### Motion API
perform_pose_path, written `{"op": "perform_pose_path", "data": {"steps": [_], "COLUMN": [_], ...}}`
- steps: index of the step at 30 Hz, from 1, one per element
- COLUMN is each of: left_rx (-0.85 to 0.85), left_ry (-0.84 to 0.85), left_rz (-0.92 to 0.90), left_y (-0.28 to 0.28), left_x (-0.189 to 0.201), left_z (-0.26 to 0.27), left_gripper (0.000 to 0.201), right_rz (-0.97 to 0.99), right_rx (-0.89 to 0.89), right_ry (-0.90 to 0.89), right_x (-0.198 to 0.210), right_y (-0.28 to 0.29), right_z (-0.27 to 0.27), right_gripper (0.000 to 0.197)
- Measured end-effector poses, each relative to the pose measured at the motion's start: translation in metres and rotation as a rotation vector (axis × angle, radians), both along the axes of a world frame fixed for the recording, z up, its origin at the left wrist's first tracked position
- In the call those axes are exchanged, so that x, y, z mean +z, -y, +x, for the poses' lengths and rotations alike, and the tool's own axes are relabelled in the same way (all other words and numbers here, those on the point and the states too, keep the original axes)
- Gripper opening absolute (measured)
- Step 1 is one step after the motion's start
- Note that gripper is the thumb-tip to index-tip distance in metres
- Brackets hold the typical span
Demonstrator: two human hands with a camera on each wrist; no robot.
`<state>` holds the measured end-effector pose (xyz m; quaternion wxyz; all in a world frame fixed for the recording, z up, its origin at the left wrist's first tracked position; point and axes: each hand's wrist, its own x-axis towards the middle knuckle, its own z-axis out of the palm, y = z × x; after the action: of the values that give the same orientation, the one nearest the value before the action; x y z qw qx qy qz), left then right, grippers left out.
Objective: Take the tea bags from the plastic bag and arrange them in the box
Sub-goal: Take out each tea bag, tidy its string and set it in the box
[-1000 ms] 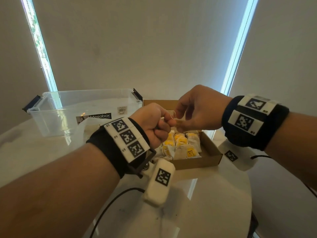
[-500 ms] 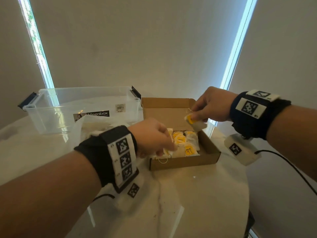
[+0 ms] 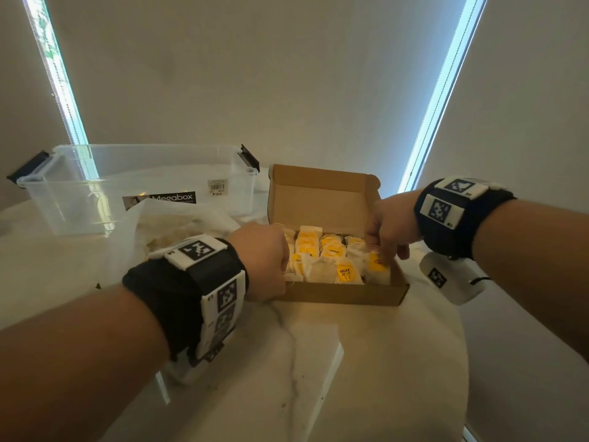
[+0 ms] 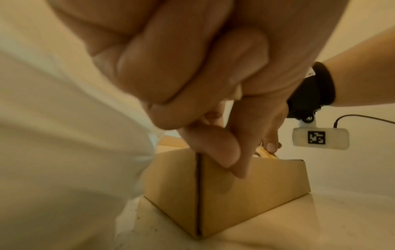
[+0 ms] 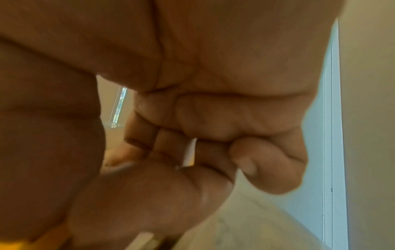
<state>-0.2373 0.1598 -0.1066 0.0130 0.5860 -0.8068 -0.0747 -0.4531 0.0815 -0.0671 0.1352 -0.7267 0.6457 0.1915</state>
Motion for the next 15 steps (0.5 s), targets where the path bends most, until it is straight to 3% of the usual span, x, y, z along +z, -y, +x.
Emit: {"op": "perform_pose_path", "data": {"steps": [4,8,11,15], "left_rx": [-0.014,-0.011,-0.013,-0.014], "left_ry": [0.009,0.026,0.022,0.029], "left_rz": [-0.004,-0.003,-0.006,0.002], "left_y": [0.004,0.006,0.008,0.008], "left_x": [-0.001,-0.003,-0.004,-0.003], "left_z": [-0.001,-0.003,-0.001,0.0], "left_gripper": [0.013,0.015,0.015,0.009], "right_rz": [-0.06,-0.267,-0.25,-0.206], "right_rx": [0.008,-0.051,-0.011,-0.037], "right_ry": [-0.099,-0.062,-0.159,-0.142], "right_x": [-0.016,-0.02,-0.022,-0.025], "right_y": [0.009,0.016,0.02,0.02], "right_z": [0.008,0.009,0.011,0.012], "right_gripper": [0.006,0.022,0.01,0.026]}}
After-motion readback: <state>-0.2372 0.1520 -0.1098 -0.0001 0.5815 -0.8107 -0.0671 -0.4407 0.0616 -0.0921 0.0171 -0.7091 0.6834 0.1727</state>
